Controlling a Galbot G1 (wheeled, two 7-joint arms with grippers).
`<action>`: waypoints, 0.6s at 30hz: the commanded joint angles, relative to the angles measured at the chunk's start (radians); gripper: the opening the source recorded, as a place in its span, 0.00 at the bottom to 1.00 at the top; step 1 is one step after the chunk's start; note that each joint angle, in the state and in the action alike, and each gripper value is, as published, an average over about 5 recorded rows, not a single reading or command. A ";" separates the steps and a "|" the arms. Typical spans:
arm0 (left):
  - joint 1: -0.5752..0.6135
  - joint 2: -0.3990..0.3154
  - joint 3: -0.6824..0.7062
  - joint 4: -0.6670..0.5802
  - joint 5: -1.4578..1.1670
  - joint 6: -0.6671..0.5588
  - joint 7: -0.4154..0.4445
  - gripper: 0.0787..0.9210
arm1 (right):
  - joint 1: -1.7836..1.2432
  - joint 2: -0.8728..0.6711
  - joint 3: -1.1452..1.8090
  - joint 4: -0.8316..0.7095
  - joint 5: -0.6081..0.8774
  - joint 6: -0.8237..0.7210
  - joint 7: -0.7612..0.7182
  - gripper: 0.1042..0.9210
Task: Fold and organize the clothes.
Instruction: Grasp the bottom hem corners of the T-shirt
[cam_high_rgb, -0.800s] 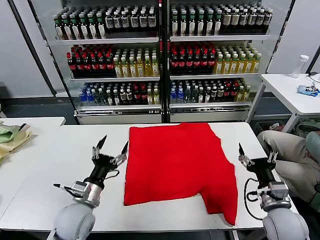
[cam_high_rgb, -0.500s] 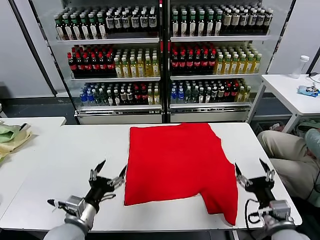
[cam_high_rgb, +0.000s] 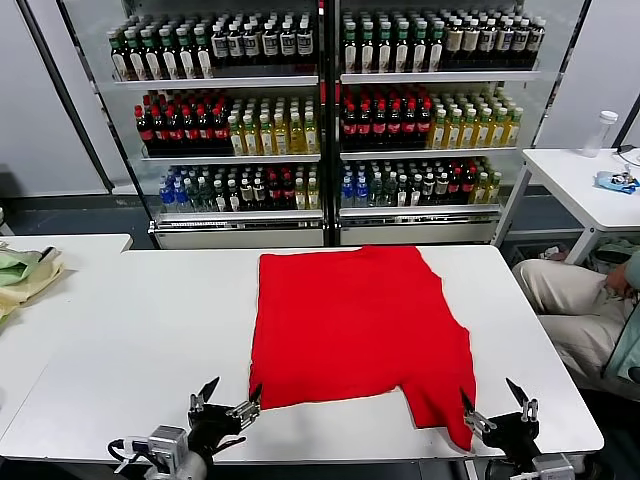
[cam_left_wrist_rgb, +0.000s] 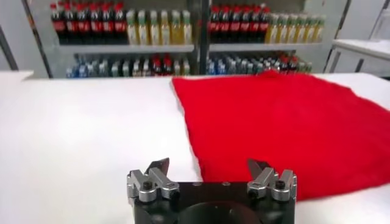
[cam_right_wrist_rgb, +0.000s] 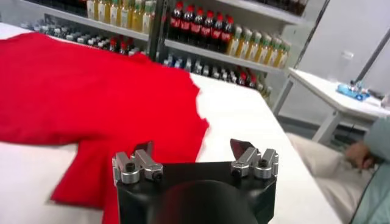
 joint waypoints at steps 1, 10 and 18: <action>-0.027 -0.029 0.087 0.045 -0.048 0.034 -0.115 0.88 | -0.034 0.009 -0.046 -0.012 0.015 0.001 0.015 0.88; -0.067 -0.064 0.099 0.127 0.015 0.029 -0.134 0.88 | -0.025 0.010 -0.063 -0.035 0.023 -0.001 0.032 0.88; -0.065 -0.076 0.108 0.134 0.083 0.034 -0.138 0.88 | -0.030 0.006 -0.072 -0.039 0.066 -0.003 0.038 0.76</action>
